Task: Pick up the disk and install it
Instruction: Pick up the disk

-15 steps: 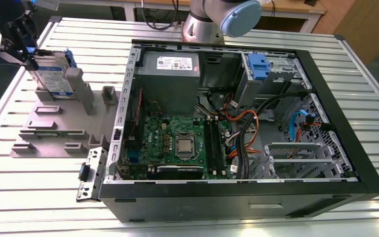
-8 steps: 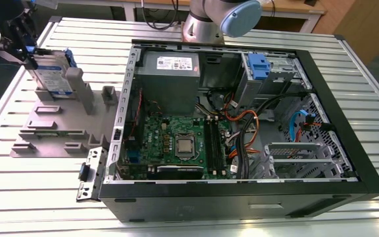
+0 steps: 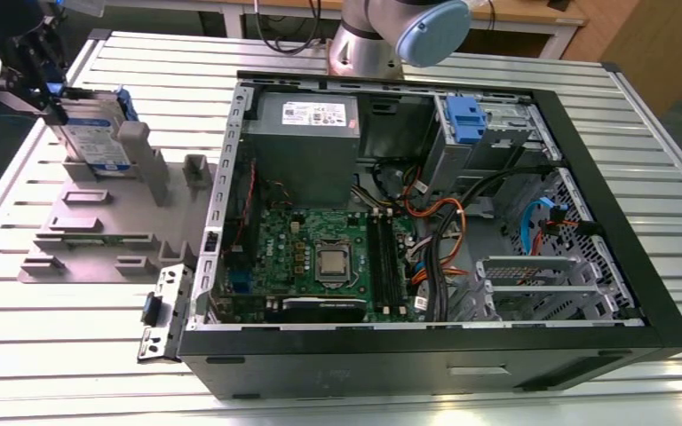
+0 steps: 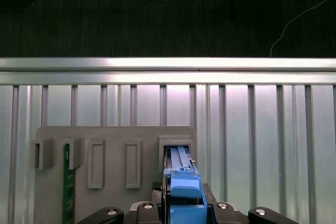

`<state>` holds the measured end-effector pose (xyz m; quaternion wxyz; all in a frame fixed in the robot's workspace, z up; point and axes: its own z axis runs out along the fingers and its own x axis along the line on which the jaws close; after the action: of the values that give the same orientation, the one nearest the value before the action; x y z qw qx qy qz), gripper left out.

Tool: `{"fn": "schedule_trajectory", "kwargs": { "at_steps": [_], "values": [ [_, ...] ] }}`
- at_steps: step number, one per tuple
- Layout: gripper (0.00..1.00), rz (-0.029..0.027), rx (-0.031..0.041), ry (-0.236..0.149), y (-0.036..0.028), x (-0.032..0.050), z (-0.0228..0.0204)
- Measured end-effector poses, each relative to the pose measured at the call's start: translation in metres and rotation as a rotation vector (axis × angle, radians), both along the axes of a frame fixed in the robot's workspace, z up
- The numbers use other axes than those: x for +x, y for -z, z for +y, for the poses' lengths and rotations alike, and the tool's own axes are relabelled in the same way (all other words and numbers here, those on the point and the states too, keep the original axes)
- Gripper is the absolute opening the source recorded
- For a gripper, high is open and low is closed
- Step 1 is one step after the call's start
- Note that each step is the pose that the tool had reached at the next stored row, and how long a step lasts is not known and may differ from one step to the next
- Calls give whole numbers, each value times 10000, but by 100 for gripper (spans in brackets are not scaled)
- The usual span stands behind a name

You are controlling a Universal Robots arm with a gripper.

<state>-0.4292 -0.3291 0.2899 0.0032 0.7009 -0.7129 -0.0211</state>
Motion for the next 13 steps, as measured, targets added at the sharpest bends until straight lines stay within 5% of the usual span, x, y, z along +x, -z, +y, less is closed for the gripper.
{"fn": "schedule_trajectory", "kwargs": {
  "at_steps": [10,13],
  "values": [
    [44,-1,0,0,6,0,0],
    [36,-1,-1,0,6,0,0]
  ]
}}
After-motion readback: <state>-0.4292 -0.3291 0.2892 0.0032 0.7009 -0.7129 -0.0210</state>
